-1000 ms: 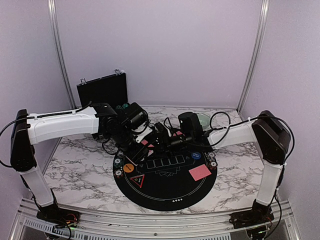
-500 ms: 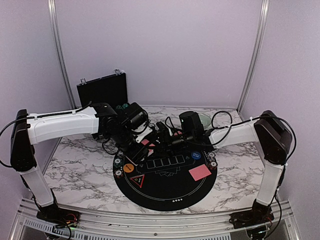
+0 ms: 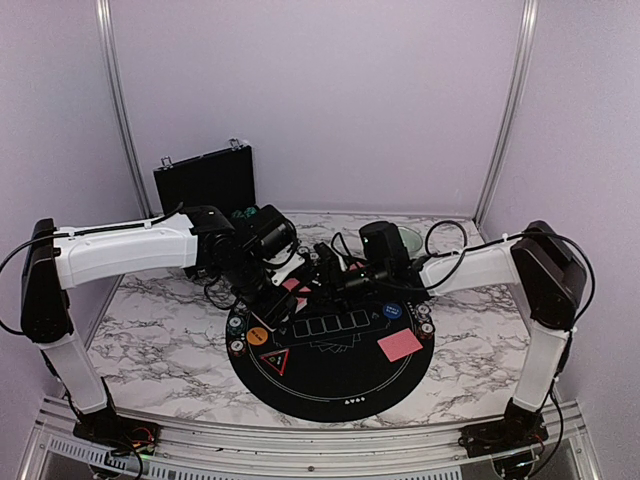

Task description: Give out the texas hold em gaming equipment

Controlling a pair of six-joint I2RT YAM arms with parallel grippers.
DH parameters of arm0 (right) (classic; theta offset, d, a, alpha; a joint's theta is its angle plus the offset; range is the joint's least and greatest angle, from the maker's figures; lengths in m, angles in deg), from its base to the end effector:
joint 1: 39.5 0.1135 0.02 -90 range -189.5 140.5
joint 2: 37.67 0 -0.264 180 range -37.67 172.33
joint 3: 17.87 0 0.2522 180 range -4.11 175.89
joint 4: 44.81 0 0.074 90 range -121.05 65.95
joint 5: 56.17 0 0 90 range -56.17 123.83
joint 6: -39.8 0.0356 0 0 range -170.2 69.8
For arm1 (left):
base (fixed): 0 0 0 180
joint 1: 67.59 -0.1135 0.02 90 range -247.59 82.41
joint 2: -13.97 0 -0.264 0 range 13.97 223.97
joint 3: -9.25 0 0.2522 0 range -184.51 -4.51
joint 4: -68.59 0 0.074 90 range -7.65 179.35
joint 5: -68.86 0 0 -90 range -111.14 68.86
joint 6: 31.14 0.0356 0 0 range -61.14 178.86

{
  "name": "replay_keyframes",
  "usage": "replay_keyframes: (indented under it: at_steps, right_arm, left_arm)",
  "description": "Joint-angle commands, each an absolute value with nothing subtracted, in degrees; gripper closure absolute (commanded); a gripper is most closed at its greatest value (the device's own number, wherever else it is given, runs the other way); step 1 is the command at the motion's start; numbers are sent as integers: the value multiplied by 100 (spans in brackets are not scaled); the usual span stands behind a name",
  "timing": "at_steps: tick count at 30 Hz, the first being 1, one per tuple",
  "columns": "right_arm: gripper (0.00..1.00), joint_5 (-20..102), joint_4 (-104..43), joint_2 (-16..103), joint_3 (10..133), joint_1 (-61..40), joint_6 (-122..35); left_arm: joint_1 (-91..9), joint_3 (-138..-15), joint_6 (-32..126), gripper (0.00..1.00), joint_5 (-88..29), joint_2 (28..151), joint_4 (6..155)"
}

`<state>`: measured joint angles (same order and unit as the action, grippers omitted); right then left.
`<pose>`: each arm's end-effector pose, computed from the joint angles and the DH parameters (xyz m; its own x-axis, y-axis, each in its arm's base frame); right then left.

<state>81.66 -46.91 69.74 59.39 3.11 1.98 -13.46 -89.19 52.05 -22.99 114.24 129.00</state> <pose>0.2791 0.2926 0.1927 -0.9515 -0.1547 -0.2658 -0.3005 0.2829 0.9109 0.2160 -0.3006 0.2682 -0.6119 0.6440 -0.4591 0.7515 0.6544 -0.0836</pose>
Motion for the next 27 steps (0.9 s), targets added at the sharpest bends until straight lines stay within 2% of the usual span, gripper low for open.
replay_keyframes:
  at_steps: [1, 10, 16, 27]
  right_arm:
    - [31, 8107, -4644, 6694, 5976, 261, 117]
    - [31, 8102, -4589, 6466, 6005, 251, 129]
    - [35, 8075, -4573, 6271, 5897, 203, 165]
    - [55, 8100, -4544, 6007, 5694, 195, 244]
  left_arm:
    - [-1323, -8976, 5253, 50, -2226, 11263, 12856]
    - [-1327, -8968, 5251, 50, -2220, 11264, 12856]
    - [-1327, -8967, 5255, 50, -2207, 11250, 12850]
    - [-1325, -8985, 5253, 50, -2201, 11276, 12849]
